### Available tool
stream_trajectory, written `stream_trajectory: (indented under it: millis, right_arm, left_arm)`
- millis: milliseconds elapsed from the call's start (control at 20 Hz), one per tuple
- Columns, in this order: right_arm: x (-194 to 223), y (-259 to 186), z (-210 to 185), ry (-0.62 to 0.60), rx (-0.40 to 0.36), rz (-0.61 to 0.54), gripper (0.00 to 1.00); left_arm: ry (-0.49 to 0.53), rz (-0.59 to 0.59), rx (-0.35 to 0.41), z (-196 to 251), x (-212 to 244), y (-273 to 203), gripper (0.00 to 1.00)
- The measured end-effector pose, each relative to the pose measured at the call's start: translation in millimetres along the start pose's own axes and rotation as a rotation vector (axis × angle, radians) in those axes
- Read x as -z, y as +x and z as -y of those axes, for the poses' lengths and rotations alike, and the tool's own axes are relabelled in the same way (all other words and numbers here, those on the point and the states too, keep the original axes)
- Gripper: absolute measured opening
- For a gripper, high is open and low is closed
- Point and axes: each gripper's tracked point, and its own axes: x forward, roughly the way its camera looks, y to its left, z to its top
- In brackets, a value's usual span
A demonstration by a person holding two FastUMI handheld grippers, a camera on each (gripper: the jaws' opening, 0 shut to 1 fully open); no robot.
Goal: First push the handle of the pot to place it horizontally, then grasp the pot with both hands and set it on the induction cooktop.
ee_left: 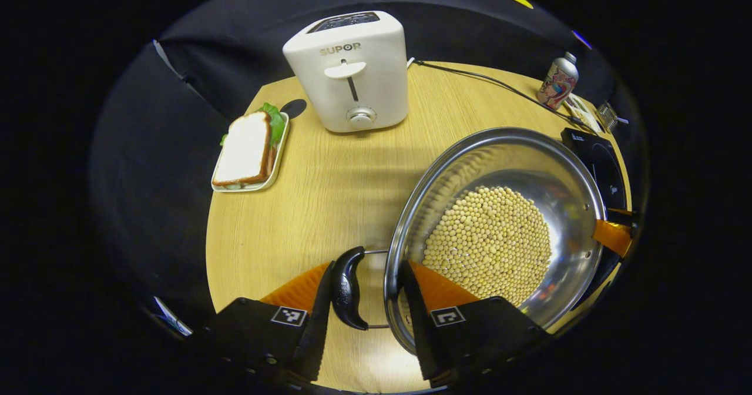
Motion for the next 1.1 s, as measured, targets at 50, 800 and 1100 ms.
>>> stream_trajectory:
  millis: [50,800,1100]
  right_arm:
    - [2.5,-0.5,0.1,0.016,-0.007,-0.003,0.55]
    - [5.8,-89.6,38.0,0.041,-0.024,0.127,0.55]
    - [20.6,-136.0,89.9,0.089,0.042,0.171,0.55]
  left_arm:
    - [0.003,0.025,-0.004,0.2,-3.0,-5.6,0.51]
    - [0.046,0.142,0.027,2.5,-19.0,-46.2,0.57]
    - [0.098,0.171,0.09,16.0,-21.1,-27.2,0.57]
